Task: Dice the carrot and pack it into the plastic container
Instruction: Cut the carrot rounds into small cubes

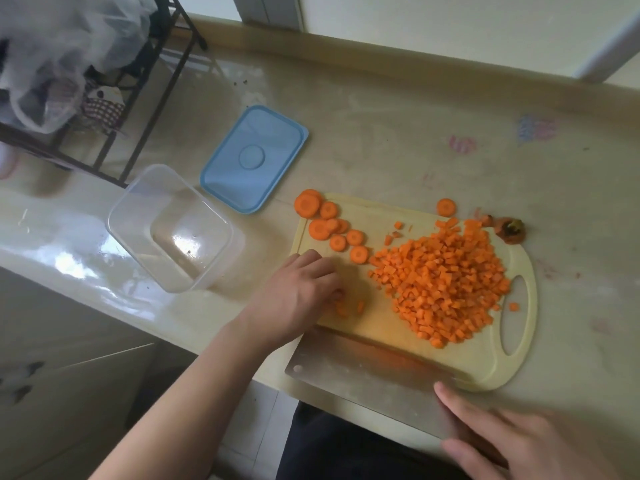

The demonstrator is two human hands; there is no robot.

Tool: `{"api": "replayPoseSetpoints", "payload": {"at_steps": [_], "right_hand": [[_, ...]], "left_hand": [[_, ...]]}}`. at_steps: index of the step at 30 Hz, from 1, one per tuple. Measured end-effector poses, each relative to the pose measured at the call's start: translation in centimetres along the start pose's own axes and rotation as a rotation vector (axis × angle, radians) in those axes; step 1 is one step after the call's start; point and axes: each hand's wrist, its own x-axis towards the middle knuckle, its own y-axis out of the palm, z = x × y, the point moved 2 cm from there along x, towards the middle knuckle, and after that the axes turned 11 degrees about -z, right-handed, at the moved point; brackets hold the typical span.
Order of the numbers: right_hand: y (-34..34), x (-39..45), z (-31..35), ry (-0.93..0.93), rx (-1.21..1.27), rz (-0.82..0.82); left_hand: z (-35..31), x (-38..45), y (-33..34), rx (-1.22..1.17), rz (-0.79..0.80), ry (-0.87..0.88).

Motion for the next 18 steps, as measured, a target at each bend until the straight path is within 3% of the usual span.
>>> {"api": "replayPoseSetpoints", "payload": {"at_steps": [13,18], "right_hand": [[-0.4,-1.1,-0.7,0.074,0.107,-0.004],[-0.5,-0.9,-0.7,0.087,0.123,0.043]], "left_hand": [[-0.3,0.4,0.1,0.031,0.012,0.058],[-1.1,1.7,0.0,-0.028,0.09,0.177]]}}
